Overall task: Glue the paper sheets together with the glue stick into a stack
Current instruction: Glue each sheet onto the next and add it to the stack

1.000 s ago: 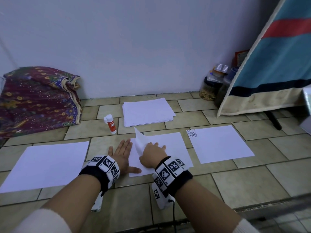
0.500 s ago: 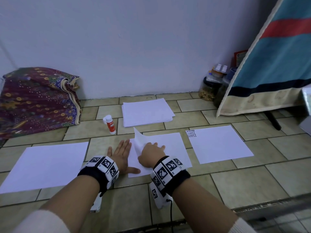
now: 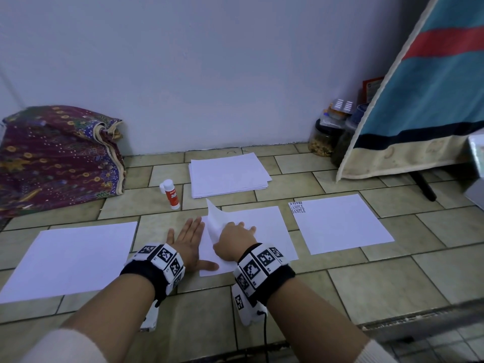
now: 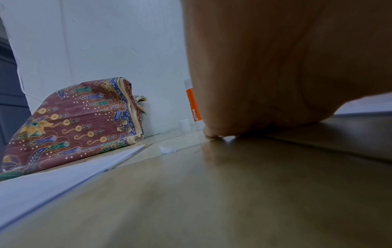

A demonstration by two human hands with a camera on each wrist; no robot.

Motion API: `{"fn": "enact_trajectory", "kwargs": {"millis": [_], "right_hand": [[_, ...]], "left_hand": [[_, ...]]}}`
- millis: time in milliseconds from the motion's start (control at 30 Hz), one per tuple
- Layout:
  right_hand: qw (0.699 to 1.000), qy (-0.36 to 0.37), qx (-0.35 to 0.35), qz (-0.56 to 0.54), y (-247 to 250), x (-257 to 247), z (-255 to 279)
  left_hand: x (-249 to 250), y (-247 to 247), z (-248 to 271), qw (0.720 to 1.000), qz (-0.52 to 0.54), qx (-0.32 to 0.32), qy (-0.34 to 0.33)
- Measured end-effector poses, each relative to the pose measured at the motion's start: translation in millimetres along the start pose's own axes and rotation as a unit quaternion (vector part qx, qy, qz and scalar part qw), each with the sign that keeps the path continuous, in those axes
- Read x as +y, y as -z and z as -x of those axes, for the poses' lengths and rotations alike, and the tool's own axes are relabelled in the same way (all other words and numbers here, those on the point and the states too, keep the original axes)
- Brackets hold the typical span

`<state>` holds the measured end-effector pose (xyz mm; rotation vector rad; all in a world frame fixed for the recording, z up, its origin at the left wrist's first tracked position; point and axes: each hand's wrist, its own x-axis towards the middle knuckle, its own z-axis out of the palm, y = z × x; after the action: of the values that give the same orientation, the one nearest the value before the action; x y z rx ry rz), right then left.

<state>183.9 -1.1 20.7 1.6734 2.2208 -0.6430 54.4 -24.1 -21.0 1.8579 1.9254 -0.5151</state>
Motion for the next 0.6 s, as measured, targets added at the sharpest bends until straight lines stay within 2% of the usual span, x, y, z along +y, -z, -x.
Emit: {"fn": "enact_trajectory", "kwargs": {"millis": [167, 333, 600], "right_hand": [[1.0, -0.006, 0.014, -0.022, -1.2, 0.5, -0.9], [0.994, 0.013, 0.049, -0.096, -3.4, 6.5, -4.0], [0.999, 0.027, 0.006, -0.024, -5.1, 7.6, -12.6]], "left_hand": [[-0.8, -0.2, 0.6, 1.0, 0.0, -0.005, -0.004], [-2.0, 0.2, 0.3, 1.0, 0.003, -0.001, -0.008], [-9.5, 2.6, 5.0, 0.998, 0.044, 0.013, -0.034]]}}
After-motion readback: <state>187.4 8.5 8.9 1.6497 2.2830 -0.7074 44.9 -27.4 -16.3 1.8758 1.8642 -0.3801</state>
